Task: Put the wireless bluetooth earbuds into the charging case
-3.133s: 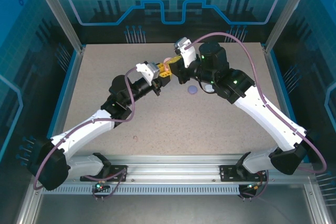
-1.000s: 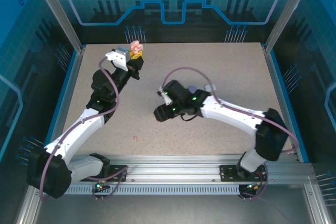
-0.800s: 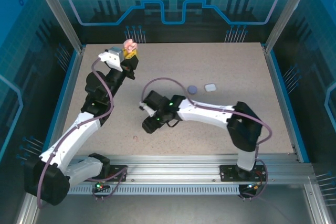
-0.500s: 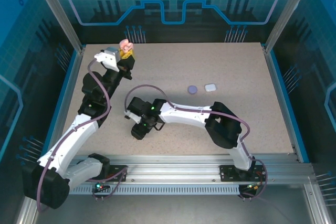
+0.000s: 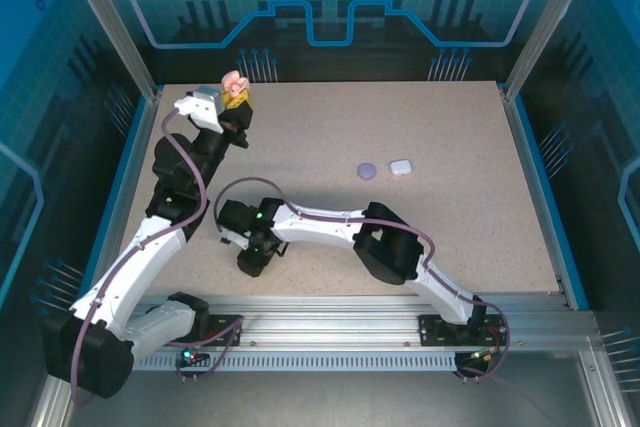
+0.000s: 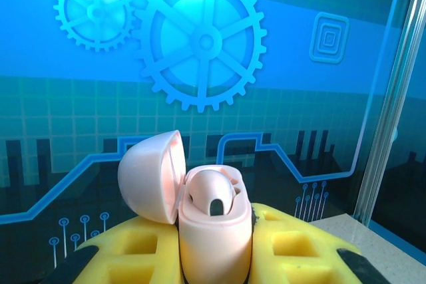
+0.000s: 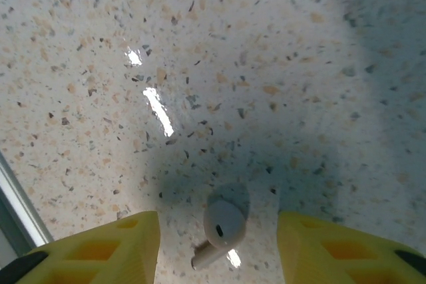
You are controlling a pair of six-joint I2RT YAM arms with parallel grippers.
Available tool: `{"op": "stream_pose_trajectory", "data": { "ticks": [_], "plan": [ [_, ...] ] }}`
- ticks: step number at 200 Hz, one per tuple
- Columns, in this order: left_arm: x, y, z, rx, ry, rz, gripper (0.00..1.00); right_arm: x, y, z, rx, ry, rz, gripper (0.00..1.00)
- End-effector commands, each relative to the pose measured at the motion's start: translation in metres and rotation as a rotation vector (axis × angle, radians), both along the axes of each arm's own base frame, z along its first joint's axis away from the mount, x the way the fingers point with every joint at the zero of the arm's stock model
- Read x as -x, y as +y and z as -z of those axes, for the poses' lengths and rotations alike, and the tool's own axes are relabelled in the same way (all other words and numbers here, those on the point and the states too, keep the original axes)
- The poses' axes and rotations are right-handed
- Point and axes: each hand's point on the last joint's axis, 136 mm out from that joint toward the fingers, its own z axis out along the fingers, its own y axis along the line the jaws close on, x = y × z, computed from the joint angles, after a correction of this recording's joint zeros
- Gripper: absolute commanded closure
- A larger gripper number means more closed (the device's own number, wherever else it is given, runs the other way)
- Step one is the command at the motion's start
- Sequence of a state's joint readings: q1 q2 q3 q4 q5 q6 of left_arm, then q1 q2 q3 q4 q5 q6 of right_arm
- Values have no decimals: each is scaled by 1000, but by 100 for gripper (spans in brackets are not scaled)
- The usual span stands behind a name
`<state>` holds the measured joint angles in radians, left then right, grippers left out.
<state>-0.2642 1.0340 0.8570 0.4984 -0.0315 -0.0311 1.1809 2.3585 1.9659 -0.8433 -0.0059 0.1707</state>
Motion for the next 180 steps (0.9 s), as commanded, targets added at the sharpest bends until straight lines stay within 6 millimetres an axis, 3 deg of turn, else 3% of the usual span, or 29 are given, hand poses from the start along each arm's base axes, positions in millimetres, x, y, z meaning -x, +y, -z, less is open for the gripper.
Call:
{"op": "stream_pose_trajectory", "data": {
  "ticks": [1,62,180],
  "plan": [
    [2,7,-23,42,-46,-18,100,7,-6,9,79,-5,-23,51],
    [1,7,-19,39,-43,-19,100,3,-7,22,144,-24,2,58],
    [1,7,-16,53,-38,-8,100,3,-23,22,170,-41,23,62]
  ]
}}
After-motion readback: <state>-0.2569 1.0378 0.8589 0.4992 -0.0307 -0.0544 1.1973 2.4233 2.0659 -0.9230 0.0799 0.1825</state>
